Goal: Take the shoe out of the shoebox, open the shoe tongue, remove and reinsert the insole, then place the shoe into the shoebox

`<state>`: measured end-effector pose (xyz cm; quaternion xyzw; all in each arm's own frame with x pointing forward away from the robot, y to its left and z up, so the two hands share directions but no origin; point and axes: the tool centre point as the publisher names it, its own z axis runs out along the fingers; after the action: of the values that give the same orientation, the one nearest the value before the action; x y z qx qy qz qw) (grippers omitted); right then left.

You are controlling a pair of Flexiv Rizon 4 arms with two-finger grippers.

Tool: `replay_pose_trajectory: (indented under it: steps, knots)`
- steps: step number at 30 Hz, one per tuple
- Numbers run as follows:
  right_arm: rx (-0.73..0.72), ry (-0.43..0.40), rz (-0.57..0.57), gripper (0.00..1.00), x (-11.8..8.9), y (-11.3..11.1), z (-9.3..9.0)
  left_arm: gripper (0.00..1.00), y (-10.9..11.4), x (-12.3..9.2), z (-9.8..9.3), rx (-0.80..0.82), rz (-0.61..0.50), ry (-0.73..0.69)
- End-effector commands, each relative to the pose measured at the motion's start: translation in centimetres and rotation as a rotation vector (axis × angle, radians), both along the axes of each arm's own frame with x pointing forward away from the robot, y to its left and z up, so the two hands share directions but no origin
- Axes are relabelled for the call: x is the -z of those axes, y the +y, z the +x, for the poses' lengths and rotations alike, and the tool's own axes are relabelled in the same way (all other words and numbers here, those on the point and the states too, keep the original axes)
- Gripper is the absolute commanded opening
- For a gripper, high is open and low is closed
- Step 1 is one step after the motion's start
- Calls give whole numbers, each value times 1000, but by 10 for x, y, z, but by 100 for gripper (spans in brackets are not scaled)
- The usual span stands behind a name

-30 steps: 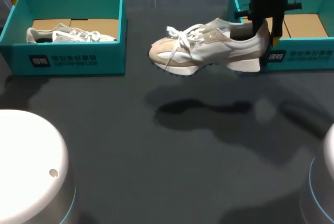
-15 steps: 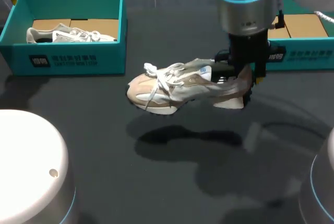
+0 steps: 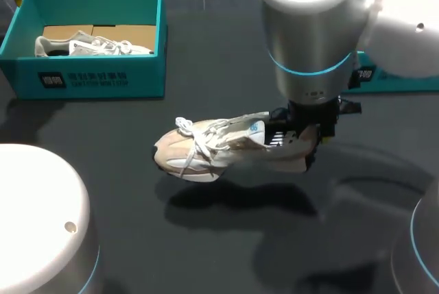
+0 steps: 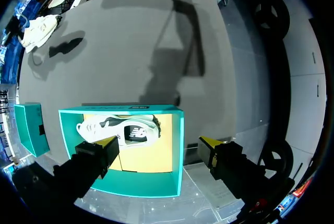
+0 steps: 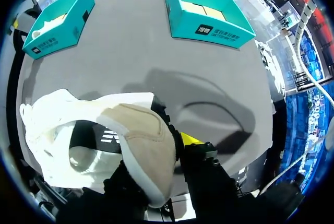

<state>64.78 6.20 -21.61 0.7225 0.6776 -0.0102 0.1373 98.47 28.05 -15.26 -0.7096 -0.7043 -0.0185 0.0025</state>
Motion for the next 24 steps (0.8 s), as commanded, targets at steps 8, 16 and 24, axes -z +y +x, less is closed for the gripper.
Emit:
replay_pose_trajectory:
  steps: [8, 16, 24]
  knots:
    - [7, 45, 39, 0, 48, -1, 13, 100, 1, 0, -1, 2, 2, -1]
    - [9, 85, 43, 0, 84, -2, 19, 100, 1, 0, -1, 2, 2, -1]
    - [4, 98, 52, 0, 116, 2, 22, 100, 1, 0, -1, 2, 2, -1]
